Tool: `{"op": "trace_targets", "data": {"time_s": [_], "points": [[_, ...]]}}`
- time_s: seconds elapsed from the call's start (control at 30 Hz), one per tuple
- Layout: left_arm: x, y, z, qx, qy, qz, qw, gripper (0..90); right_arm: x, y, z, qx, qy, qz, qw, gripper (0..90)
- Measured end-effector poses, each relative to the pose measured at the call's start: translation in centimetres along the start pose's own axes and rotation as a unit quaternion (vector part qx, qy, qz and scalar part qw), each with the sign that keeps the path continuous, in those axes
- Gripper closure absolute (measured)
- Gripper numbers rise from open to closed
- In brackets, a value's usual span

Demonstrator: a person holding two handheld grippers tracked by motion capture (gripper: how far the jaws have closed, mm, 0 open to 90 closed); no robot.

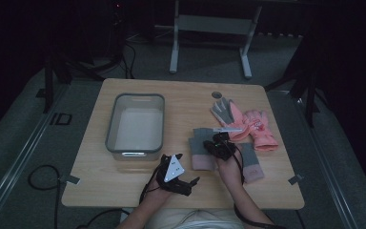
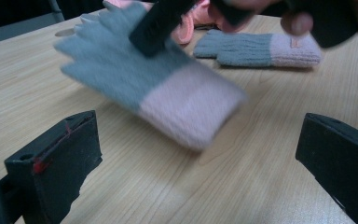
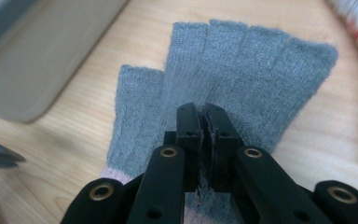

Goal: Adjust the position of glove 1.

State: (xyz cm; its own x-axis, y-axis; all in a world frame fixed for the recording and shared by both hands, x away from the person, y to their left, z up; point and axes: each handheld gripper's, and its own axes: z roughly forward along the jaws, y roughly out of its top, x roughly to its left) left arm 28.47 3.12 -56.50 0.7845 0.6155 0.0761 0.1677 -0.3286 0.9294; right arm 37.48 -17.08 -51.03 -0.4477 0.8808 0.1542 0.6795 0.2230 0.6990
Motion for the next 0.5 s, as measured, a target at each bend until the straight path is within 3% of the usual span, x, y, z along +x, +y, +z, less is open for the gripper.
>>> {"op": "trace_targets", "data": {"time_s": [0.3,0.5], "points": [[0.0,0.0,0.0,0.002,0.000,0.003,1.0000,0.0,0.5,-1.2,1.7,0.016,-0.001,0.001,0.9999,85.1],[0.0,0.0,0.0,0.002,0.001,0.004,1.0000,0.0,0.2,-1.9,2.9,0.031,-0.004,0.015,0.9994,81.6]]}}
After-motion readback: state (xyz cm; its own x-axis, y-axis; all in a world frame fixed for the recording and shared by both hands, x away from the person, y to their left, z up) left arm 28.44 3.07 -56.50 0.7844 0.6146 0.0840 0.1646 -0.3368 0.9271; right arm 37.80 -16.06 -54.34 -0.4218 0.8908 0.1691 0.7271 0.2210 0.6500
